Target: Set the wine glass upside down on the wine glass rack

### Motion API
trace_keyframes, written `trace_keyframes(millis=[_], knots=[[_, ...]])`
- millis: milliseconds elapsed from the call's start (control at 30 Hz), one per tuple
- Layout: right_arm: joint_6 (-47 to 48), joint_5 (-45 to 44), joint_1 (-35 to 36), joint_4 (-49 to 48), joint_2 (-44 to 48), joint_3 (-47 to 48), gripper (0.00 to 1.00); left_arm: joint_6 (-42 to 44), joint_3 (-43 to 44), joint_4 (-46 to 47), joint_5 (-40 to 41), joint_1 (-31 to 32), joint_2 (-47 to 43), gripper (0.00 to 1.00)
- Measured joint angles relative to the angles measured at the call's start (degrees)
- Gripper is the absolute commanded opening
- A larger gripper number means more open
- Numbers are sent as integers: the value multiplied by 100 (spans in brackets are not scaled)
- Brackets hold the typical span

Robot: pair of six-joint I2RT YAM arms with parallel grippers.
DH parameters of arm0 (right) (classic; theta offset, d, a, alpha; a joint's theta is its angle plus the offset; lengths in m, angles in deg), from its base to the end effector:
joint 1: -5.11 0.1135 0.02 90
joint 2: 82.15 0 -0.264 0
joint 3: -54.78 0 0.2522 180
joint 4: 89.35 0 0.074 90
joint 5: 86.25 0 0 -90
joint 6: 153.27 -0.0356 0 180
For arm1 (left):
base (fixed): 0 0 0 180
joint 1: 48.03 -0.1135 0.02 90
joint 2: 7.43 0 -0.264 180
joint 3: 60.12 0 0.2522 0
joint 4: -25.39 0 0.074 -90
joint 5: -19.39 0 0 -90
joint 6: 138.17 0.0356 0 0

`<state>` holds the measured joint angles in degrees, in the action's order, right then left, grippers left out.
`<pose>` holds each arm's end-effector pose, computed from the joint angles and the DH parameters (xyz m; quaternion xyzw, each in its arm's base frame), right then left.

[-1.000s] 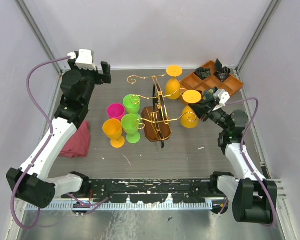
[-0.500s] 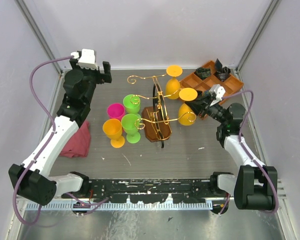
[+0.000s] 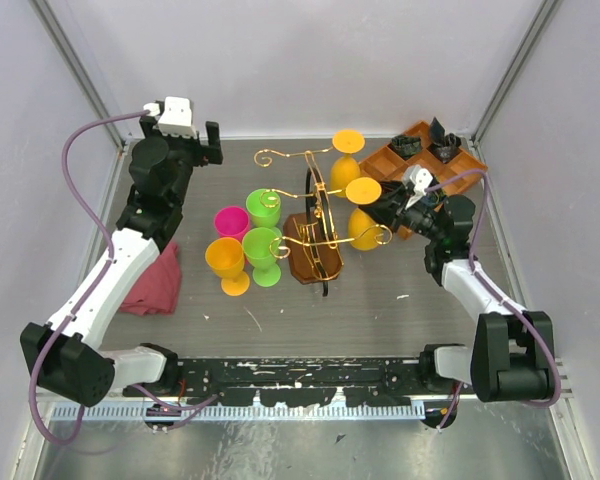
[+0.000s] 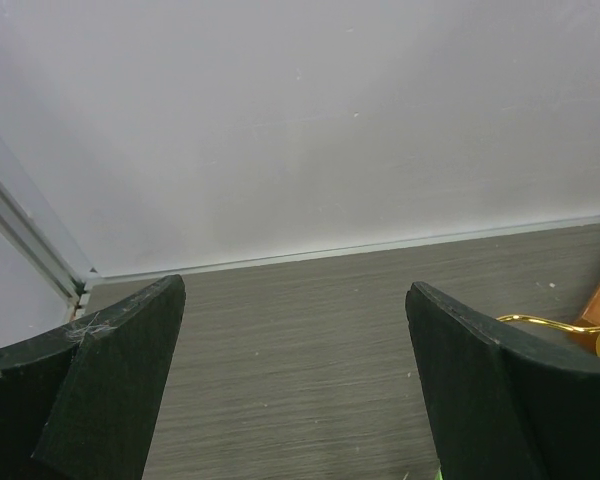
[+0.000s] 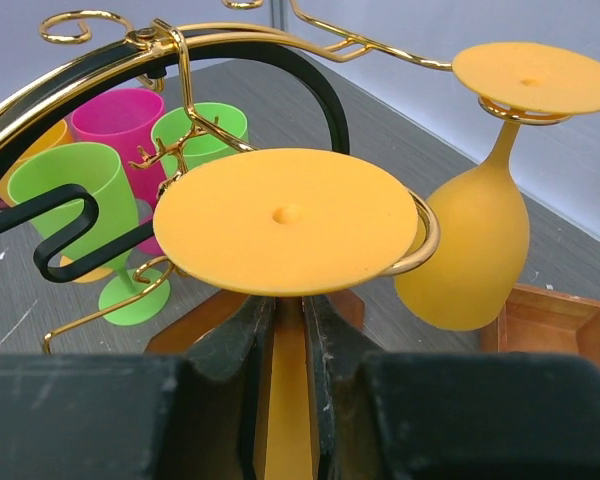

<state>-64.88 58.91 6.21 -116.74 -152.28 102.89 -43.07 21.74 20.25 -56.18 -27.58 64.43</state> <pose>0.2574 0.0342 0.2761 -0.3397 0.5982 0.3271 0.6479 0.2788 -0.0945 0.4174 0.0582 0.6750 -0.0134 0.7354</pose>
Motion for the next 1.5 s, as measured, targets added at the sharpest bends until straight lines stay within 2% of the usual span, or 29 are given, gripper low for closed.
trace_keyframes(millis=[433,867,1500], knots=[[-243,-22,79,-785,-761,229,1,87,0,11,118,-11,11,98],[-225,-839,66,-866,-837,243,1,127,0,101,186,-44,227,98],[448,-1272,55,-39,20,-9,1,131,0,133,205,-61,273,98]])
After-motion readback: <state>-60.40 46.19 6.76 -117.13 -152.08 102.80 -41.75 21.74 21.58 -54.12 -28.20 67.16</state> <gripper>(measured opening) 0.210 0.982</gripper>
